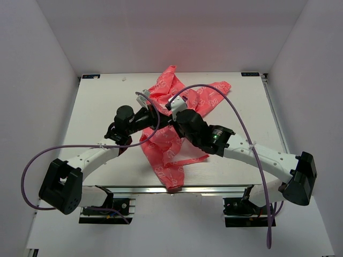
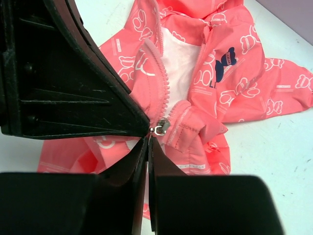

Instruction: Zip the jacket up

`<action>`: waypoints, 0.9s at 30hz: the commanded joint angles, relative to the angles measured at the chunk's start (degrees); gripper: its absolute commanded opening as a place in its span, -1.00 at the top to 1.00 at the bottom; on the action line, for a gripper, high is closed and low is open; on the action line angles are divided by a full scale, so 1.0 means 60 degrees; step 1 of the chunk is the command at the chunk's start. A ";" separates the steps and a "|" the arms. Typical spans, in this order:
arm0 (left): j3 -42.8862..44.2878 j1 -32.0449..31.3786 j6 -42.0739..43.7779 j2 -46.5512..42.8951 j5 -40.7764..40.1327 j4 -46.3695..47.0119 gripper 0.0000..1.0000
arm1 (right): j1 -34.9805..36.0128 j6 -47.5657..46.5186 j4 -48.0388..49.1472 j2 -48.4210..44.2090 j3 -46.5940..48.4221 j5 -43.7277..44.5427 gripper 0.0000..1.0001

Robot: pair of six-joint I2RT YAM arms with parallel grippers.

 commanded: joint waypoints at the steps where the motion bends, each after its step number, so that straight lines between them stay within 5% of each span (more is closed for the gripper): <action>1: 0.0488 -0.0133 0.0553 -0.0364 0.0123 -0.0543 1.00 | 0.0049 0.0006 0.0190 -0.0214 0.0375 0.0050 0.89; 12: 0.0738 -0.0177 0.1214 -0.0379 0.0371 -0.1511 1.00 | -0.0303 0.0050 -0.0046 -0.0332 0.0580 -0.0842 1.00; 21: 0.0958 -0.0265 0.1785 -0.0365 0.0679 -0.2243 1.00 | -0.0669 0.0109 -0.0369 0.0064 0.1020 -0.0211 1.00; 27: 0.1016 -0.0265 0.1931 -0.0306 0.0753 -0.2565 1.00 | -0.0655 -0.1381 0.0028 0.0224 0.0683 -0.0111 1.00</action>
